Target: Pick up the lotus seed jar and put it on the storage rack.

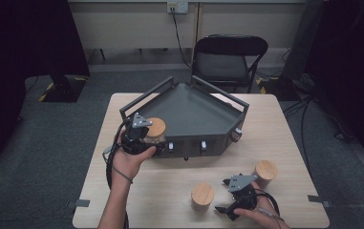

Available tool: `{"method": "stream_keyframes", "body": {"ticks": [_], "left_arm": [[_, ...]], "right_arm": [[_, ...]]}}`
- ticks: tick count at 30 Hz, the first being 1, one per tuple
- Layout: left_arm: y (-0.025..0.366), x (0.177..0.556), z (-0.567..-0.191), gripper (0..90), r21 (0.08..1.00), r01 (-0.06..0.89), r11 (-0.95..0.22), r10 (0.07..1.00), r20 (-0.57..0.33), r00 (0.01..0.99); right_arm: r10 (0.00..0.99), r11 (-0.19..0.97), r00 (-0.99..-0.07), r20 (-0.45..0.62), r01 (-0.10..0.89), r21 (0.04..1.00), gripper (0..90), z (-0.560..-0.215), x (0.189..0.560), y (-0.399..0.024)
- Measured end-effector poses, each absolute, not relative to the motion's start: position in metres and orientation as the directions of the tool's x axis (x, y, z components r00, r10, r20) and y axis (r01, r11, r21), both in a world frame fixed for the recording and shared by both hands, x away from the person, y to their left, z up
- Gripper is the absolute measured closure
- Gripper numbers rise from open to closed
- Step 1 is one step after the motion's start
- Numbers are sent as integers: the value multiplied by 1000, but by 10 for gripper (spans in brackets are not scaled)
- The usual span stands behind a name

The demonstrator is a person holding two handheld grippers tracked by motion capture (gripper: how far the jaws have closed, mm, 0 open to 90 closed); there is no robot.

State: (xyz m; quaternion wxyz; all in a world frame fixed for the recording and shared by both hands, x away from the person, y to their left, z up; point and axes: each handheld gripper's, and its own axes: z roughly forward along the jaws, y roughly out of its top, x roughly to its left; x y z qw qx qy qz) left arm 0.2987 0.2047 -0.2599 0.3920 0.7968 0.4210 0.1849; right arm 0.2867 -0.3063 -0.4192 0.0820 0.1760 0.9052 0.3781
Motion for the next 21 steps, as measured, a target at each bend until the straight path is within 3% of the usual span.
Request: {"method": "stream_keyframes", "body": {"ticks": [21], "left_arm": [[191,332,-254,251,766,549,-336,845,-13,535]], "right_arm": [[381,652,-924,-14,258,713,0,-419,287,-306]]}}
